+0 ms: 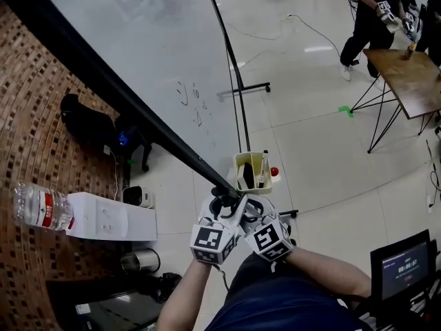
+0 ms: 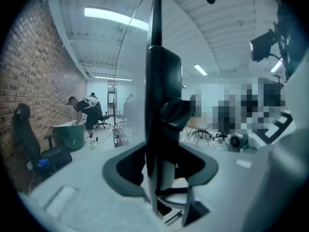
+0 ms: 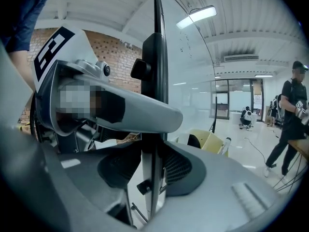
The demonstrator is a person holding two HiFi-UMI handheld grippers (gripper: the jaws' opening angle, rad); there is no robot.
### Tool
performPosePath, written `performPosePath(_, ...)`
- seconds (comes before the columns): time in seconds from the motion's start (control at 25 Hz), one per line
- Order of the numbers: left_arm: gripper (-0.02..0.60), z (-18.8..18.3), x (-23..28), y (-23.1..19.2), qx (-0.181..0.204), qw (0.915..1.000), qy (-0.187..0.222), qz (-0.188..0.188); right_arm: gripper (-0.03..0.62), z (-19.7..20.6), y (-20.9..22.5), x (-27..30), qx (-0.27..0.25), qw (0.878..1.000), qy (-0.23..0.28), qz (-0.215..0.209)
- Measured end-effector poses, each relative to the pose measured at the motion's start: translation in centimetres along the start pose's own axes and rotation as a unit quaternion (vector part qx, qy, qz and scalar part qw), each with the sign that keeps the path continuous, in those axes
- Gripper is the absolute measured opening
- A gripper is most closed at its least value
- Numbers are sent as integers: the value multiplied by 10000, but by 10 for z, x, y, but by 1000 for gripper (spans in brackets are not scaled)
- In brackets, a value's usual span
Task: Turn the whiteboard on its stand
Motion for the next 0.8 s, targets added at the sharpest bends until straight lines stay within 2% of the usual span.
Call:
performPosePath(0.36, 193, 16, -20, 34, -43, 9999, 105, -29, 141, 21, -20, -33, 262, 9997, 29, 5)
performPosePath(0.6, 187, 34, -32, 67, 487, 9971, 67, 580, 144, 30, -22, -66, 352, 9990, 160, 222)
performPosePath(0.68, 163, 41, -41, 78, 439, 9962, 136, 747, 144, 32, -26, -78, 358, 9989, 133, 258)
performPosePath(0.8, 161, 48, -54, 93, 332, 9959, 183, 821, 144, 35, -38, -95, 365, 9989, 5, 301)
Point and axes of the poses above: the fingertips, and each gripper's own axes: x forward along the fingers, y to its right, z out of its underside, the point moved 2 cm from there along -x, backward along the fingers, and after that the axes turned 1 degree about -x, right-handed, at the moved point
